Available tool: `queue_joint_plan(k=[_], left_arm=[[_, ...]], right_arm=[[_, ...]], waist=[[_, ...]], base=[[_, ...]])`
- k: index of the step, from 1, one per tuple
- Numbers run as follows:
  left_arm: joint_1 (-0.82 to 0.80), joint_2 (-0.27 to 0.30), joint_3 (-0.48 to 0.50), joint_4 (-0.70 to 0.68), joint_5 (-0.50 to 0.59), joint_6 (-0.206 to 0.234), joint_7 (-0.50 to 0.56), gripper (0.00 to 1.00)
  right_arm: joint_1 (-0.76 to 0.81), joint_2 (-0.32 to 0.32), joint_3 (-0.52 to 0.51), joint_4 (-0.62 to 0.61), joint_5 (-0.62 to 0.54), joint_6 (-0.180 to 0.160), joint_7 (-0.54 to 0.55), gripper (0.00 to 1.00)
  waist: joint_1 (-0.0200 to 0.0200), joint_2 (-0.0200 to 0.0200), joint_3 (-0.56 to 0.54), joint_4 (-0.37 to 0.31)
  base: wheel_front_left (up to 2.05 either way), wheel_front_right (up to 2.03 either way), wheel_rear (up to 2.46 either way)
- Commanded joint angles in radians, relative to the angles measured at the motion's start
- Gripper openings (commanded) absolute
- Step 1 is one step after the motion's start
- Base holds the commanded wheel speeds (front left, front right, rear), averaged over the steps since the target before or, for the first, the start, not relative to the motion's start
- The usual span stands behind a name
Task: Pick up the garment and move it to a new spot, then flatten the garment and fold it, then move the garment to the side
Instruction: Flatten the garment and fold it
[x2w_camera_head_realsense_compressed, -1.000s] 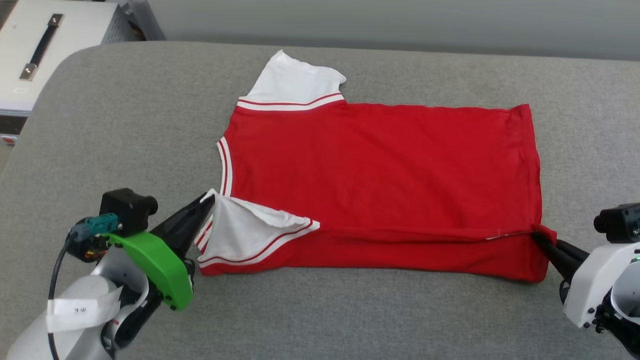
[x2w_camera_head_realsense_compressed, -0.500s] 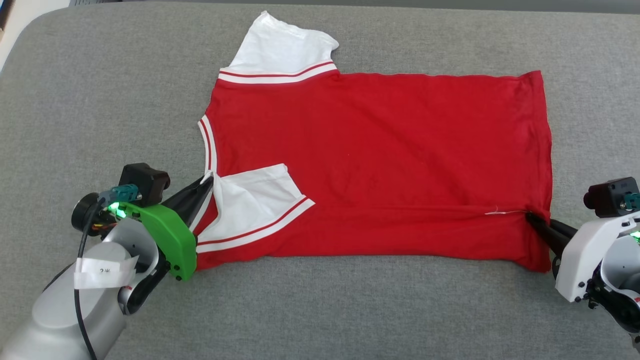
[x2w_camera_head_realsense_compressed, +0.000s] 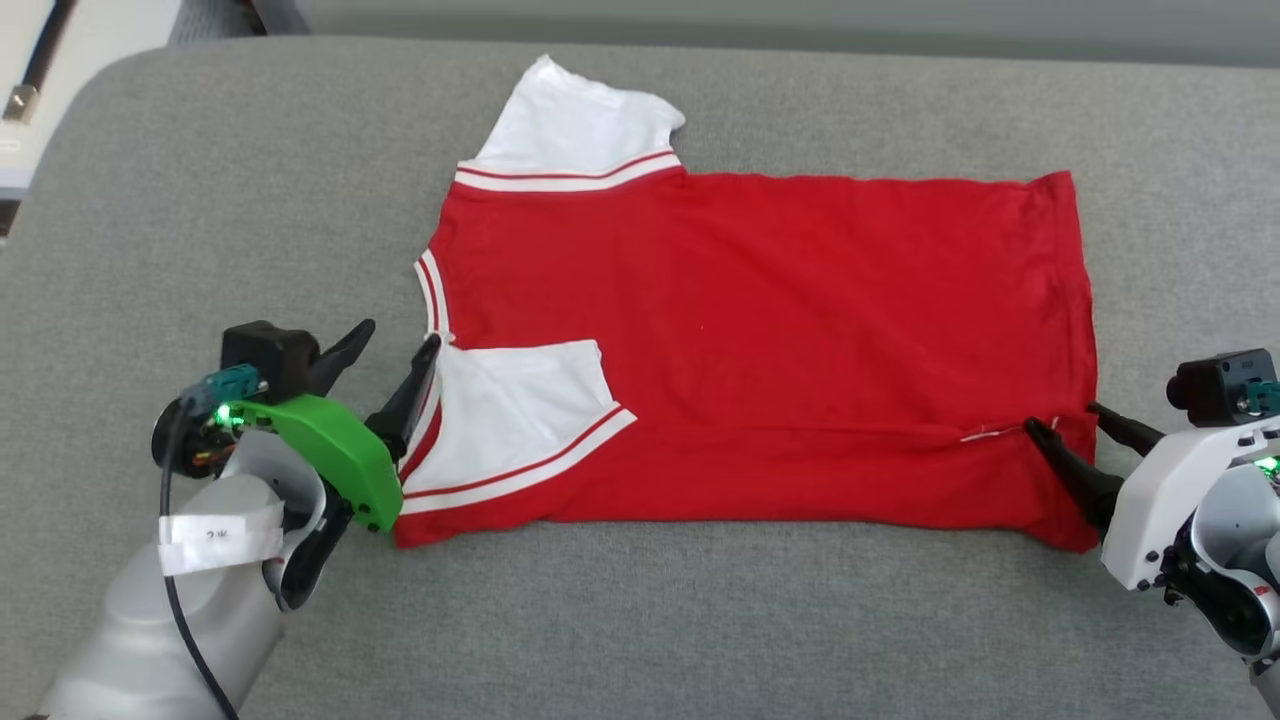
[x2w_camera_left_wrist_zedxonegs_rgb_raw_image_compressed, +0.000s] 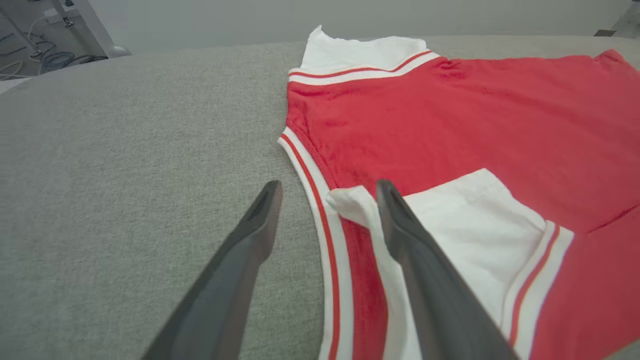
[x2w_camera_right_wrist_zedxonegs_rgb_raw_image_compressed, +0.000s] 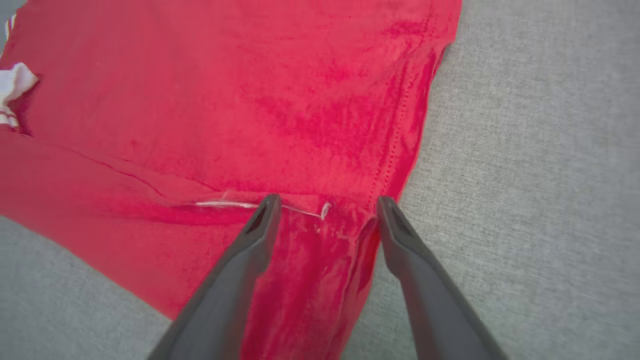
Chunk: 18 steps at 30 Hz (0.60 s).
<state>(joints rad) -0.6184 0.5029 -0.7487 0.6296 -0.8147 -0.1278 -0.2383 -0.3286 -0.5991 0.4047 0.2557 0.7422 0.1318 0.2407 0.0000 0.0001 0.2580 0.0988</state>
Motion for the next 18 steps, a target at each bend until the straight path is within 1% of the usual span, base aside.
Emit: queue_joint_plan(k=[1,5,8,11,14,18], left_arm=[[0.019,-0.011,0.024,0.011,-0.024,0.004,-0.011,1.00],[0.077,-0.037,0.101,0.016,-0.056,0.021,-0.022,1.00],[0.126,-0.053,0.166,-0.036,-0.050,0.037,-0.023,1.00],[0.194,-0.063,0.210,-0.097,-0.034,0.064,-0.023,1.00],[0.258,-0.067,0.212,-0.143,-0.039,0.084,-0.021,1.00],[0.333,-0.065,0.210,-0.227,-0.065,0.137,0.024,1.00]], right_arm=[[0.008,0.006,0.001,0.003,-0.002,-0.001,-0.010,1.00],[0.038,0.012,-0.007,0.003,-0.002,-0.001,-0.011,1.00],[0.068,0.017,-0.026,-0.009,0.000,-0.001,0.001,1.00],[0.105,0.028,-0.060,-0.021,-0.014,-0.001,0.030,1.00],[0.142,0.047,-0.094,-0.041,-0.044,-0.001,0.065,1.00],[0.198,0.085,-0.149,-0.086,-0.089,-0.001,0.118,1.00]], waist=[[0.0000,-0.0001,-0.054,0.001],[0.0000,-0.0001,-0.127,0.003],[0.0000,-0.0001,-0.163,0.005],[0.0000,-0.0001,-0.187,0.005],[0.0000,-0.0001,-0.200,0.003],[0.0000,-0.0001,-0.212,0.000]], base=[[0.00,0.00,0.00],[0.00,0.00,0.00],[0.00,0.00,0.00],[0.00,0.00,0.00],[0.00,0.00,0.00],[0.00,0.00,0.00]])
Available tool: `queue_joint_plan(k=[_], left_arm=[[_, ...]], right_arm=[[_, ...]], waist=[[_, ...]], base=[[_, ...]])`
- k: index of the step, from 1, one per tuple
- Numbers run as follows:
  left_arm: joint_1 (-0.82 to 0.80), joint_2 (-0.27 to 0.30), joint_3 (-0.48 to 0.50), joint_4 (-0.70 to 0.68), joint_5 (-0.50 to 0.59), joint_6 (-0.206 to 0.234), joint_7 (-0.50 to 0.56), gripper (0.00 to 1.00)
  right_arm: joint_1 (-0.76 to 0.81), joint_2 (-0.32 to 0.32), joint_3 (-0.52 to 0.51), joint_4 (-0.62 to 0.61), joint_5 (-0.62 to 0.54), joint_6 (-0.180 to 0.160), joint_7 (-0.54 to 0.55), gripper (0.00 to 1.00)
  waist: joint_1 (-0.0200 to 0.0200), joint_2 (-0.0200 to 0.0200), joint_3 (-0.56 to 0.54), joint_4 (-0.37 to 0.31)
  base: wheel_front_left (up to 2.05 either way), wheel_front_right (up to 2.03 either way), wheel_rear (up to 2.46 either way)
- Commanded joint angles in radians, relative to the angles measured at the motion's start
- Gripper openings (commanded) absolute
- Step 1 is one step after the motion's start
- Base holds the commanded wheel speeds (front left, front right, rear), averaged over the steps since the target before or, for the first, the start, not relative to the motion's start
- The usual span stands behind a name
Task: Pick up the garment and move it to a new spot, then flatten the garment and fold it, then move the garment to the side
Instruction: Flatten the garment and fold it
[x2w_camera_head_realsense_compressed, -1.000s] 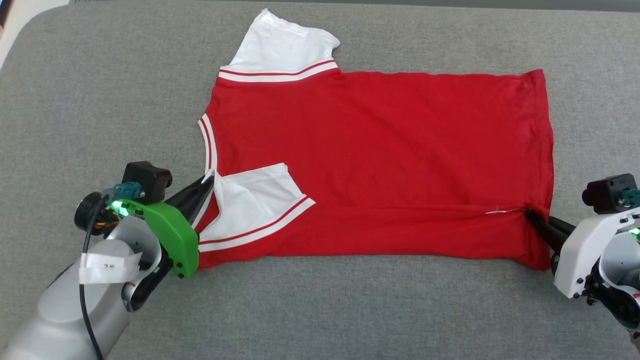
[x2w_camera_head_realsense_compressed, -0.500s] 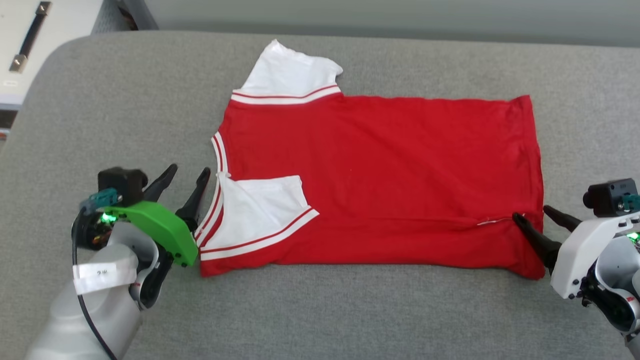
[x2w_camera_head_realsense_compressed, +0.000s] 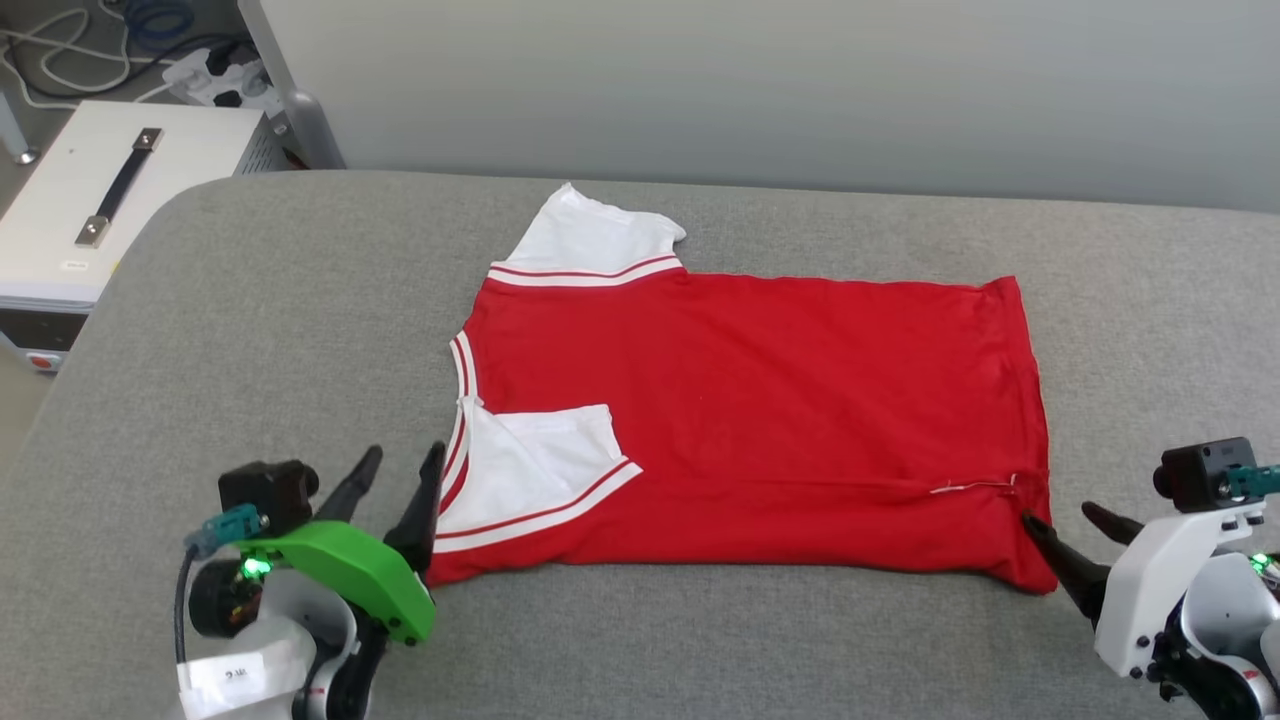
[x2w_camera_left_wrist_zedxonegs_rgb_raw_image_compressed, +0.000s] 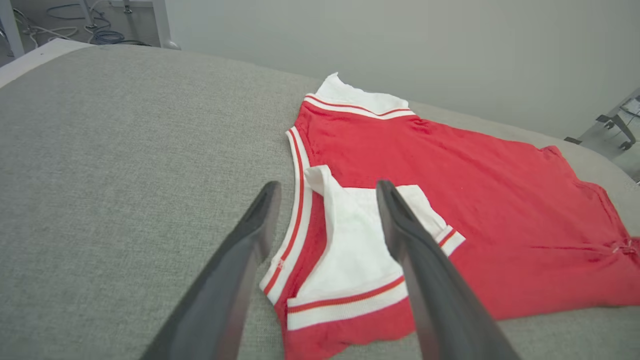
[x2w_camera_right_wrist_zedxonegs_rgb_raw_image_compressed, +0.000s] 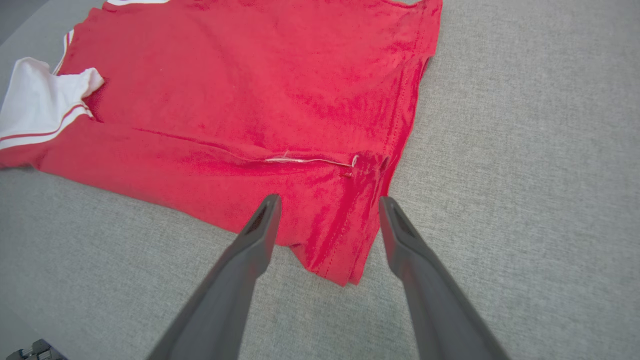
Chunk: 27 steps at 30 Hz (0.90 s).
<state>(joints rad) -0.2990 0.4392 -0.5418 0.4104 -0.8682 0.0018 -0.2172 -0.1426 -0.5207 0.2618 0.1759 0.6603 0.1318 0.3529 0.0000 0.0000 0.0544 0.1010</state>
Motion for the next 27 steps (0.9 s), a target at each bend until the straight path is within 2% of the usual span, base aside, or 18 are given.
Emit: queue_joint_plan(k=[1,9,17,23,27], left_arm=[[0.033,0.001,0.004,-0.037,-0.019,0.023,0.016,1.00],[0.126,0.047,-0.008,-0.183,-0.018,0.120,0.090,1.00],[0.136,0.091,-0.049,-0.227,0.017,0.210,0.212,1.00],[0.121,0.091,-0.064,-0.189,0.025,0.243,0.259,1.00],[0.107,0.080,-0.055,-0.151,0.028,0.262,0.246,1.00]], right_arm=[[0.028,0.020,-0.026,-0.021,-0.019,-0.001,0.023,1.00],[0.122,0.118,-0.142,-0.140,-0.153,-0.001,0.141,1.00],[0.156,0.213,-0.224,-0.249,-0.248,-0.001,0.235,1.00],[0.162,0.231,-0.226,-0.303,-0.256,-0.001,0.244,1.00],[0.159,0.226,-0.221,-0.316,-0.265,-0.001,0.252,1.00]], waist=[[0.0000,0.0000,-0.010,-0.003],[0.0000,0.0000,-0.007,-0.009],[0.0000,0.0000,0.041,-0.029],[0.0000,0.0000,0.080,-0.049],[0.0000,0.0000,0.103,-0.062]], base=[[0.00,0.00,0.00],[0.00,0.00,0.00],[0.00,0.00,0.00],[0.00,0.00,0.00],[0.00,0.00,0.00]])
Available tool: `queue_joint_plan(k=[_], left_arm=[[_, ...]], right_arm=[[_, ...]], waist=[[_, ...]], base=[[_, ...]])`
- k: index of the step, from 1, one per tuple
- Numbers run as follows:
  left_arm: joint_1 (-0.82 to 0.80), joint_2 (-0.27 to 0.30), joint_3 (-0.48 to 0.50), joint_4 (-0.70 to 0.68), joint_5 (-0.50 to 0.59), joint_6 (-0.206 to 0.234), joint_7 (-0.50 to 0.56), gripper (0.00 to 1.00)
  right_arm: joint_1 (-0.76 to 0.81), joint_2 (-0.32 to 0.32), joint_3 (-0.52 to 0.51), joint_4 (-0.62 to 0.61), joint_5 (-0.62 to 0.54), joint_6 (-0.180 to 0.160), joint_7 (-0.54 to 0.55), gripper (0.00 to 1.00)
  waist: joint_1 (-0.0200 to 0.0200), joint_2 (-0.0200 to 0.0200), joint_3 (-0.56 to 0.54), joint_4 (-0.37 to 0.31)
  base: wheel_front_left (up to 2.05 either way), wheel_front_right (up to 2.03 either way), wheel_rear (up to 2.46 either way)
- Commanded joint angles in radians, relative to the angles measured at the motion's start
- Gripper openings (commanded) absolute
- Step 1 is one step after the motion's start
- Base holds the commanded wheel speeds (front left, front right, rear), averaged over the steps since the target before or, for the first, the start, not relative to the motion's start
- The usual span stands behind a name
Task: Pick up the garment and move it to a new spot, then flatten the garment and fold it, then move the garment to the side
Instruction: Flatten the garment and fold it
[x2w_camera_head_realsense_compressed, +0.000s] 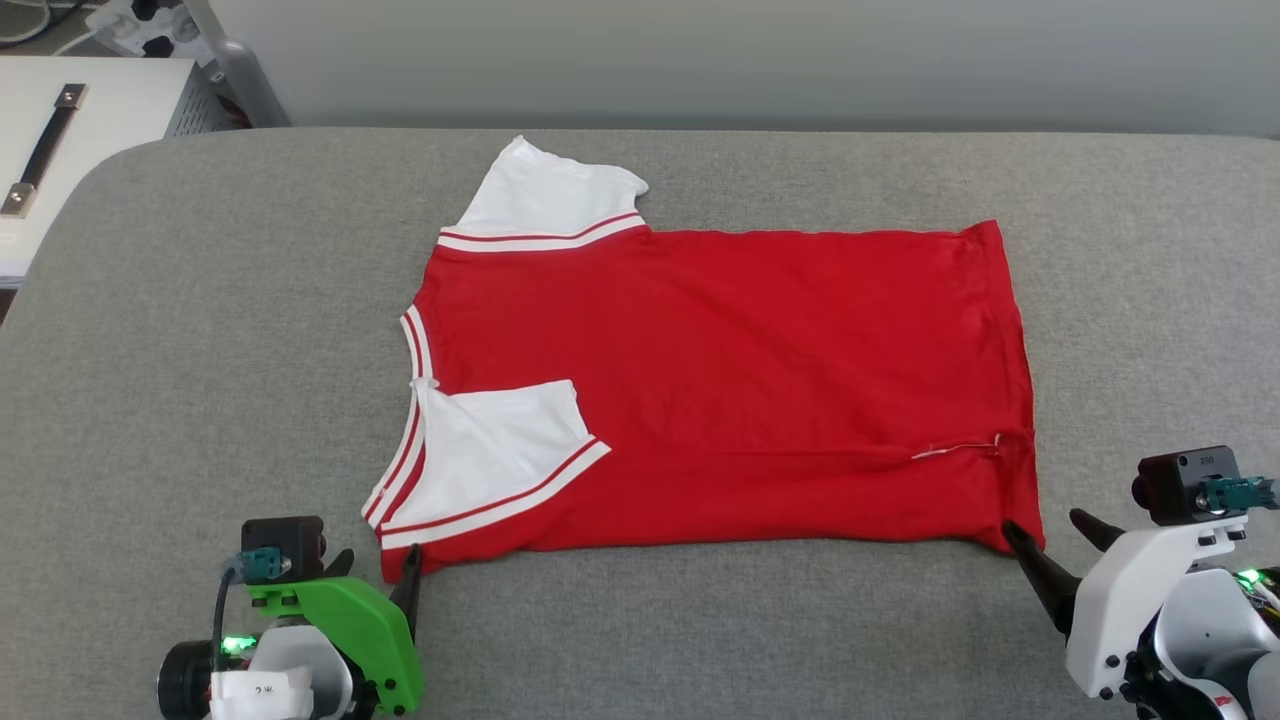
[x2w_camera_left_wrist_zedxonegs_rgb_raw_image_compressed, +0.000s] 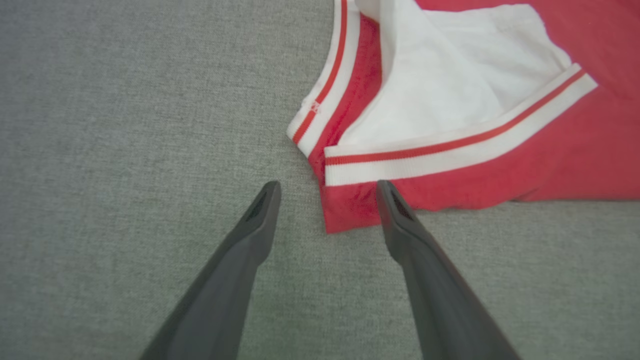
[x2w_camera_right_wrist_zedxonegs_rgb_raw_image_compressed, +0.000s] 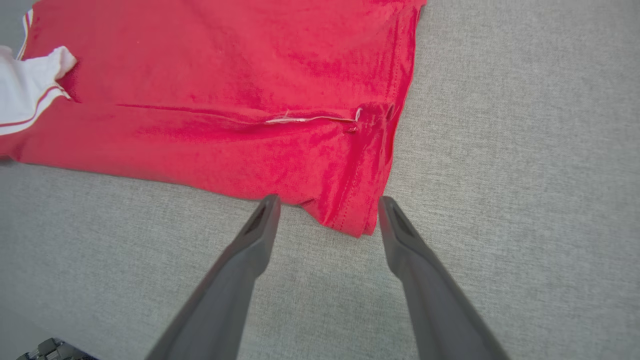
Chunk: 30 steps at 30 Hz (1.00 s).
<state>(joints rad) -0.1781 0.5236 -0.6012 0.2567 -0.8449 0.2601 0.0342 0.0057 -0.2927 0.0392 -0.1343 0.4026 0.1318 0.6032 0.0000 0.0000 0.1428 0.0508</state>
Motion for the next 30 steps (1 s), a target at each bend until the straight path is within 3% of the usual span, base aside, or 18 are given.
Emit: queue_joint_plan(k=[1,8,13,14,15,16,21,30], left_arm=[[-0.017,-0.008,0.007,0.013,0.002,0.006,-0.007,1.00],[-0.057,-0.029,0.009,0.097,0.000,-0.006,-0.018,1.00],[-0.071,-0.039,-0.021,0.159,-0.010,-0.023,0.045,1.00],[-0.072,-0.041,-0.027,0.170,-0.013,-0.025,0.061,0.95],[-0.073,-0.044,-0.034,0.180,-0.017,-0.030,0.076,0.41],[-0.073,-0.047,-0.038,0.188,-0.021,-0.037,0.084,0.03],[-0.071,-0.061,-0.038,0.202,-0.048,-0.091,0.075,0.00],[-0.065,-0.052,0.013,0.091,-0.048,-0.100,-0.051,0.00]], right_arm=[[0.008,-0.004,0.002,-0.008,-0.009,-0.001,0.001,1.00],[-0.008,-0.007,0.001,-0.008,-0.025,-0.001,-0.010,1.00],[-0.013,-0.002,0.005,-0.001,-0.032,-0.001,-0.014,1.00],[-0.014,-0.001,0.006,0.000,-0.034,-0.001,-0.014,1.00],[-0.015,-0.001,0.007,0.001,-0.036,-0.001,-0.014,1.00],[-0.016,0.000,0.006,0.003,-0.037,-0.001,-0.015,1.00],[-0.018,0.002,-0.004,0.010,-0.047,-0.001,-0.013,1.00],[-0.018,0.021,-0.059,0.042,-0.106,-0.001,0.025,1.00]], waist=[[0.0000,0.0000,0.018,-0.013],[0.0000,0.0000,0.045,-0.022],[0.0000,0.0000,0.060,-0.024],[0.0000,0.0000,0.062,-0.024],[0.0000,0.0000,0.064,-0.023],[0.0000,0.0000,0.064,-0.022],[0.0000,0.0000,0.052,-0.009],[0.0000,0.0000,0.003,0.036]], base=[[0.00,0.00,0.00],[0.00,0.00,0.00],[0.00,0.00,0.00],[0.00,0.00,0.00],[0.00,0.00,0.00],[0.00,0.00,0.00],[0.00,0.00,0.00],[0.00,0.00,0.00]])
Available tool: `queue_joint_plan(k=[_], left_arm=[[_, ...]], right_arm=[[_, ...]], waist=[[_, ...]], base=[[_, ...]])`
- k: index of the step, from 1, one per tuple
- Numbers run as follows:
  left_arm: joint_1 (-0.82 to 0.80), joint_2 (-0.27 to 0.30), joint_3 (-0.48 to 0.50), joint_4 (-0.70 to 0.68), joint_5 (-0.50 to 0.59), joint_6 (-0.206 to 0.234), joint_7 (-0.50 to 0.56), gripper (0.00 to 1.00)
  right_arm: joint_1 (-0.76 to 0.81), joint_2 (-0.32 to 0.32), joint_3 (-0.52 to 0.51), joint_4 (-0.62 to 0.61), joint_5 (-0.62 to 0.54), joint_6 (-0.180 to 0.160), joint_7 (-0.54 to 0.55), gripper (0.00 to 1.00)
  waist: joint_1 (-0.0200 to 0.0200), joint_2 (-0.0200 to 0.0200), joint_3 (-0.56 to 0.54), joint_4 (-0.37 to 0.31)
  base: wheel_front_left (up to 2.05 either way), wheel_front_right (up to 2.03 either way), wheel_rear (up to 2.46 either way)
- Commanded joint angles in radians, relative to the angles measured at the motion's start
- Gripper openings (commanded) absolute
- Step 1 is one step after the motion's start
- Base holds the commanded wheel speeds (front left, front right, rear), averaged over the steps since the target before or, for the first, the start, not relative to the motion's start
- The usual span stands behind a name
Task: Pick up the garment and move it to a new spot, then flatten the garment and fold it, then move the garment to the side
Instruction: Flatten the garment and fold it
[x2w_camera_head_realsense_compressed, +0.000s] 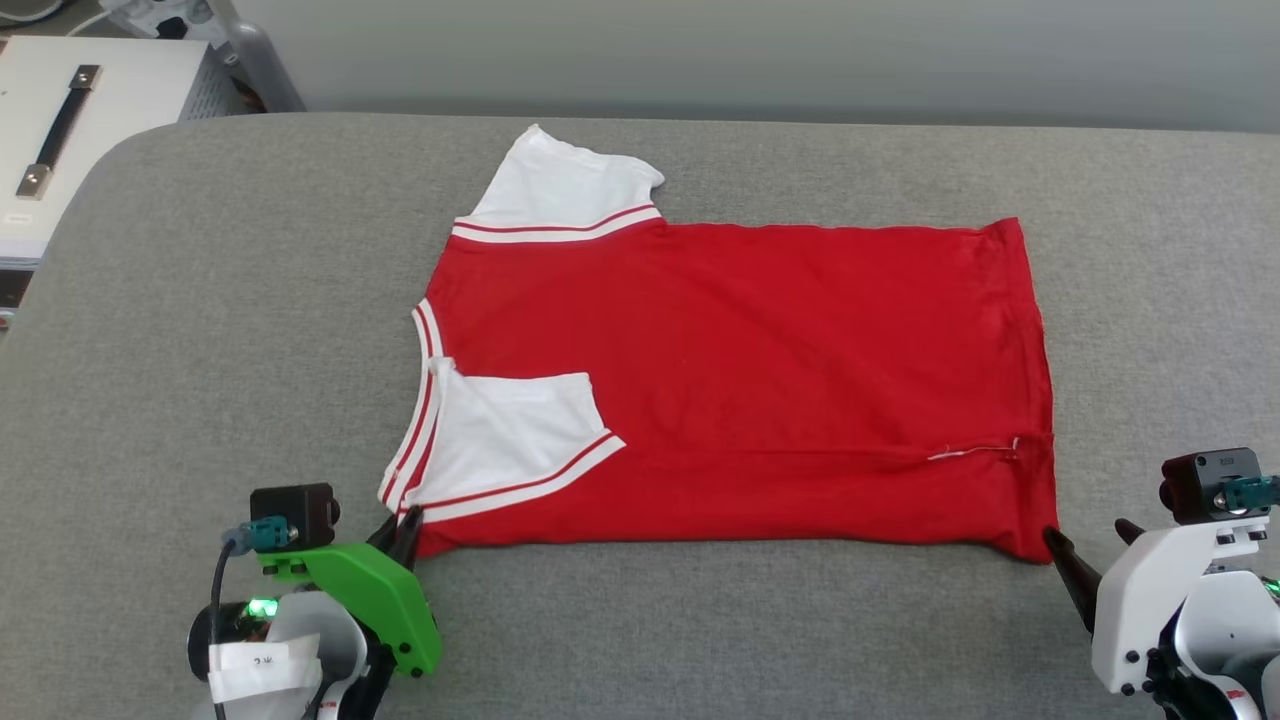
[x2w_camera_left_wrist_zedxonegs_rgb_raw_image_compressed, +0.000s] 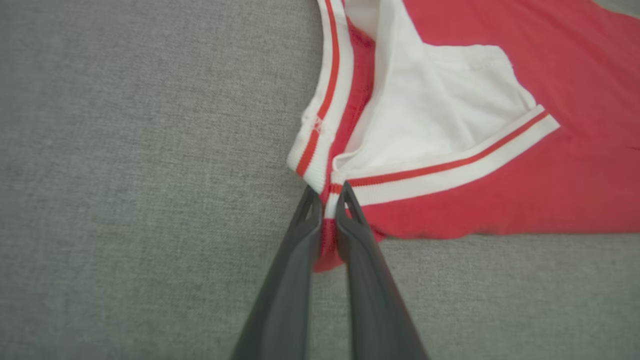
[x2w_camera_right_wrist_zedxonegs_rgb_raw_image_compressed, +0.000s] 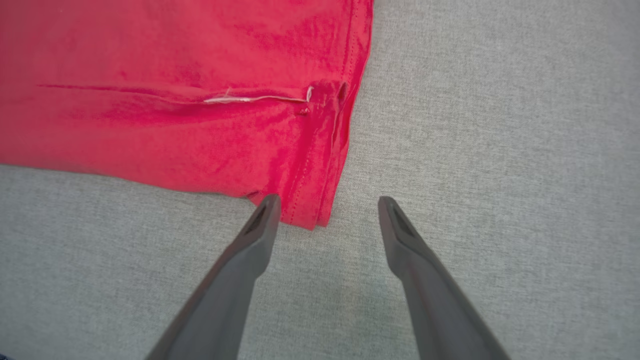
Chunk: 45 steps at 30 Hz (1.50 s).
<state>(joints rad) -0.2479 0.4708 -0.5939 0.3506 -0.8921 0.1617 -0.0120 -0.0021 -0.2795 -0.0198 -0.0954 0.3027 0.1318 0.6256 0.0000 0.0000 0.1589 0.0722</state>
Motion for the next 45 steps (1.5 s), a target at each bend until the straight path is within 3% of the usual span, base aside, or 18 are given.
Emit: queue_joint_plan(k=[1,10,23,24,25,26,27,37,45], left_arm=[[0.004,0.006,0.009,-0.026,0.004,0.002,-0.014,0.00],[0.003,0.040,0.011,-0.183,0.039,0.030,-0.031,0.00],[-0.003,0.052,-0.007,-0.225,0.053,0.040,-0.013,0.00],[-0.005,0.051,-0.007,-0.224,0.052,0.040,-0.012,0.00],[-0.007,0.050,-0.008,-0.222,0.050,0.040,-0.010,0.00],[-0.008,0.050,-0.009,-0.219,0.050,0.039,-0.008,0.00],[-0.009,0.050,-0.009,-0.214,0.049,0.039,-0.005,0.00],[0.021,0.060,-0.023,-0.147,0.036,0.036,0.013,0.00],[0.080,0.061,-0.050,-0.123,0.023,0.031,0.028,0.00]], right_arm=[[-0.012,0.017,-0.010,0.008,-0.013,-0.001,0.010,1.00],[-0.040,0.102,-0.075,0.079,-0.102,-0.001,0.048,1.00],[-0.071,0.159,-0.077,0.164,-0.197,-0.001,0.069,1.00],[-0.073,0.159,-0.076,0.173,-0.201,-0.001,0.071,0.89],[-0.075,0.160,-0.077,0.182,-0.200,-0.001,0.074,0.53],[-0.077,0.162,-0.077,0.187,-0.199,-0.001,0.074,0.36],[-0.080,0.162,-0.077,0.192,-0.197,-0.001,0.072,0.00],[-0.079,0.133,-0.100,0.199,-0.162,-0.001,0.054,0.00],[-0.020,0.074,-0.116,0.137,-0.097,-0.001,0.110,0.00]], waist=[[0.0000,0.0000,-0.015,0.021],[0.0000,0.0000,0.003,0.056],[0.0000,0.0000,0.059,0.067],[0.0000,0.0000,0.062,0.067],[0.0000,0.0000,0.065,0.067],[0.0000,0.0000,0.067,0.066],[0.0000,0.0000,0.069,0.066],[0.0000,0.0000,0.004,0.062],[0.0000,0.0000,-0.075,0.064]], base=[[0.00,0.00,0.00],[0.00,0.00,0.00],[0.00,0.00,0.00],[0.00,0.00,0.00],[0.00,0.00,0.00],[0.00,0.00,0.00],[0.00,0.00,0.00],[0.00,0.00,0.00],[0.00,0.00,0.00]])
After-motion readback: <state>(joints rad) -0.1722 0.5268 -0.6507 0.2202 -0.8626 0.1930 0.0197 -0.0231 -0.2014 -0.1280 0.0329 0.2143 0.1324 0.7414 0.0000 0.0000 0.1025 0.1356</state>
